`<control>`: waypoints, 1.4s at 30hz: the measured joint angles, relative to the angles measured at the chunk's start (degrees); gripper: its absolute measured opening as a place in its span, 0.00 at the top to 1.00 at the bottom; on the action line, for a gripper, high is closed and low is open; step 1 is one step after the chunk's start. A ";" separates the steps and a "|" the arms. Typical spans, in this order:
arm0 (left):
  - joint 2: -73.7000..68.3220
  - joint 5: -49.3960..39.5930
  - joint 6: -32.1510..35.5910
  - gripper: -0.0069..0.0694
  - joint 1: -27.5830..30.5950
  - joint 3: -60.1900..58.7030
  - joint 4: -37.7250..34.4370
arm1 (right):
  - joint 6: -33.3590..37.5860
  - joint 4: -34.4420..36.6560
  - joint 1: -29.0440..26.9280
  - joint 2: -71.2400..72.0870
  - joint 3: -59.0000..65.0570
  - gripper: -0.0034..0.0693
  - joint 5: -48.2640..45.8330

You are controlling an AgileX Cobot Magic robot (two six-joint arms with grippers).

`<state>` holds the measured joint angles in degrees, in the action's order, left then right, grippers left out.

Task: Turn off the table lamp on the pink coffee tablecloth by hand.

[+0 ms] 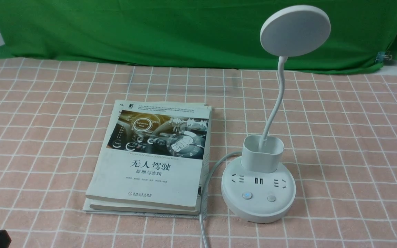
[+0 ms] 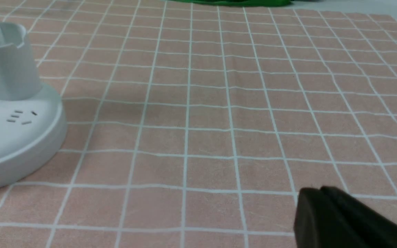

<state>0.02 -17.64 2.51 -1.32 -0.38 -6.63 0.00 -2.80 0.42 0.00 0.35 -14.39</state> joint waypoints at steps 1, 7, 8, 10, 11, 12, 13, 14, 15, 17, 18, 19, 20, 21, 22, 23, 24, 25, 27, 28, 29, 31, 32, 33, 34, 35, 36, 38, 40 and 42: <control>0.00 0.00 0.00 0.90 0.00 0.00 0.00 | 0.00 0.00 0.14 0.00 0.00 0.90 0.00; 0.00 0.00 0.00 0.90 0.00 0.00 0.00 | -0.43 0.02 0.33 0.00 0.00 0.90 0.00; 0.00 0.00 0.00 0.90 0.00 0.00 0.00 | -0.43 0.02 0.33 0.00 0.00 0.90 0.00; 0.00 0.00 0.00 0.90 0.00 0.00 0.00 | -0.43 0.02 0.33 0.00 0.00 0.90 0.00; 0.00 0.00 0.00 0.90 0.00 0.00 0.00 | -0.43 0.02 0.33 0.00 0.00 0.90 0.00; 0.00 0.00 0.00 0.90 0.00 0.00 0.00 | -0.43 0.02 0.33 0.00 0.00 0.90 0.00; 0.00 0.00 0.00 0.90 0.00 0.00 0.00 | -0.43 0.02 0.33 0.00 0.00 0.90 0.00; 0.00 0.00 0.00 0.90 0.00 0.00 0.00 | -0.43 0.02 0.33 0.00 0.00 0.90 0.00; 0.00 0.00 0.00 0.90 0.00 0.00 0.00 | -0.43 0.02 0.33 0.00 0.00 0.89 0.00; 0.00 0.00 0.00 0.90 0.00 0.00 0.00 | -0.43 0.02 0.33 0.00 0.00 0.89 0.00; 0.00 0.00 0.00 0.90 0.00 0.00 0.00 | -0.43 0.02 0.33 0.00 0.00 0.89 0.00; 0.00 0.00 0.00 0.90 0.00 0.00 0.00 | -0.43 0.02 0.33 0.00 0.00 0.89 0.00; 0.00 0.00 0.00 0.90 0.00 0.00 0.00 | -0.43 0.02 0.33 0.00 0.00 0.88 0.00; 0.00 0.00 0.00 0.90 0.00 0.00 0.00 | -0.43 0.02 0.33 0.00 0.00 0.88 0.00; 0.00 0.00 0.00 0.90 0.00 0.00 0.00 | -0.43 0.02 0.33 0.00 0.00 0.87 0.00; 0.00 0.00 0.00 0.90 0.00 0.00 0.00 | -0.43 0.02 0.33 0.00 0.00 0.87 0.00; 0.00 0.00 0.00 0.90 0.00 0.00 0.00 | -0.43 0.02 0.33 0.00 0.00 0.87 0.00; 0.00 0.00 0.00 0.90 0.00 0.00 0.00 | -0.43 0.02 0.33 0.00 0.00 0.87 0.00; 0.00 0.00 0.00 0.90 0.00 0.00 0.00 | -0.43 0.02 0.33 0.00 0.00 0.86 0.00; 0.00 0.00 0.00 0.90 0.00 0.00 0.00 | -0.43 0.02 0.33 0.00 0.00 0.86 0.00; 0.00 0.00 0.00 0.90 0.00 0.00 0.00 | -0.43 0.02 0.33 0.00 0.00 0.85 0.00; 0.00 0.00 0.00 0.90 0.00 0.00 0.00 | -0.43 0.02 0.33 0.00 0.00 0.84 0.00; 0.00 0.00 0.00 0.90 0.00 0.00 0.00 | -0.43 0.02 0.33 0.00 0.00 0.84 0.00; 0.00 0.00 0.00 0.90 0.00 0.00 0.00 | -0.43 0.02 0.33 0.00 0.00 0.83 0.00; 0.00 0.00 0.00 0.90 0.00 0.00 0.00 | -0.43 0.02 0.33 0.00 0.00 0.83 0.00; 0.00 0.00 0.00 0.90 0.00 0.00 0.00 | -0.43 0.02 0.33 0.00 0.00 0.83 0.00; 0.00 0.00 0.00 0.90 0.00 0.00 0.00 | -0.43 0.02 0.33 0.00 0.00 0.83 0.00; 0.00 0.00 0.00 0.90 0.00 0.00 0.00 | -0.43 0.02 0.33 0.00 0.00 0.82 0.00; 0.00 0.00 0.00 0.90 0.00 0.00 0.00 | -0.43 0.02 0.33 0.00 0.00 0.82 0.00; 0.00 0.00 0.00 0.90 0.00 0.00 0.00 | -0.43 0.02 0.33 0.00 0.00 0.82 0.00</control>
<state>0.02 -17.64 2.51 -1.32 -0.38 -6.63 -0.43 -2.79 0.75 0.00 0.35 -14.39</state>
